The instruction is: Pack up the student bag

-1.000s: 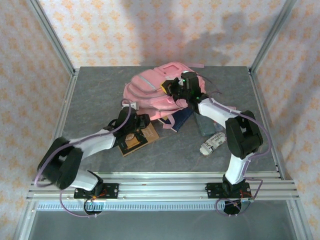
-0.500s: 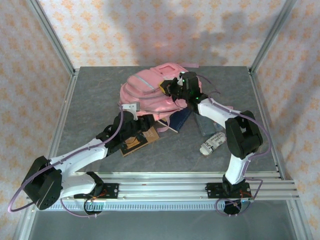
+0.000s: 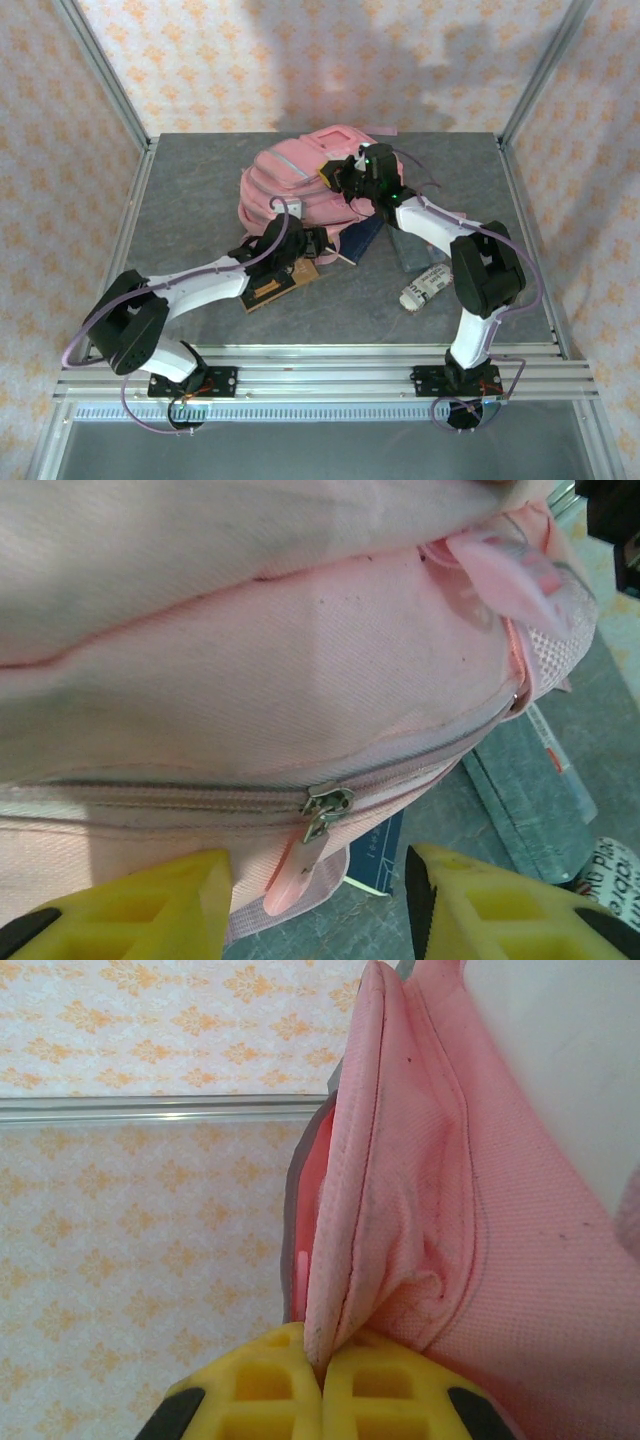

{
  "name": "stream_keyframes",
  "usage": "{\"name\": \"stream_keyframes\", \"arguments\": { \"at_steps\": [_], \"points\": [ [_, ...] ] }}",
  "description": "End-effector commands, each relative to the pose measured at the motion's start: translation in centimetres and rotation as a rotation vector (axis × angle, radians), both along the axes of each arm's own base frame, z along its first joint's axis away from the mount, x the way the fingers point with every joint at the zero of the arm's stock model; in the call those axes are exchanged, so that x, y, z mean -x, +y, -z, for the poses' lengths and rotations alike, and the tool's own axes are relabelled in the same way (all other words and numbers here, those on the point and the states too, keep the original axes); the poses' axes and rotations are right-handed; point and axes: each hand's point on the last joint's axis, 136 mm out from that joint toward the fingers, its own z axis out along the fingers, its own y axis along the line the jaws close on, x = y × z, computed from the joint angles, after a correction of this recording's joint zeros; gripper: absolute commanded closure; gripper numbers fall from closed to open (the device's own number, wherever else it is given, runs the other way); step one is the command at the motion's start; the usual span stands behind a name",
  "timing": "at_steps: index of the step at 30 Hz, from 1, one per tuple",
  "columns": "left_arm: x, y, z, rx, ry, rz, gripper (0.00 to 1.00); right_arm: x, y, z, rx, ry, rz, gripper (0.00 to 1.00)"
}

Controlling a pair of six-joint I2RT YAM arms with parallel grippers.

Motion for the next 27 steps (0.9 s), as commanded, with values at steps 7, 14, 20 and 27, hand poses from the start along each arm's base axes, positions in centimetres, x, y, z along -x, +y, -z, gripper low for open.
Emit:
{"name": "stream_keyframes", "arguments": {
  "at_steps": [7, 14, 20, 27],
  "points": [
    [-1.4, -1.0, 1.4, -0.247, -0.072, -0.080, 0.71, 0.6, 0.7, -9.6, -0.136, -0.244, -0.037, 1.00],
    [-1.2, -0.5, 2.4, -0.270, -0.054, -0.092, 1.00, 0.4, 0.5, -9.5, -0.127, -0.244, -0.030, 1.00],
    [-0.3, 0.7, 1.5, -0.218, -0.065, -0.049, 1.00, 0.5, 0.2, -8.6, -0.115, -0.233, -0.024, 1.00],
    [0.3, 5.0, 1.1, -0.246, -0.022, -0.082, 1.00, 0.1, -1.1, -7.0, -0.073, -0.215, 0.011, 1.00]
  ]
}}
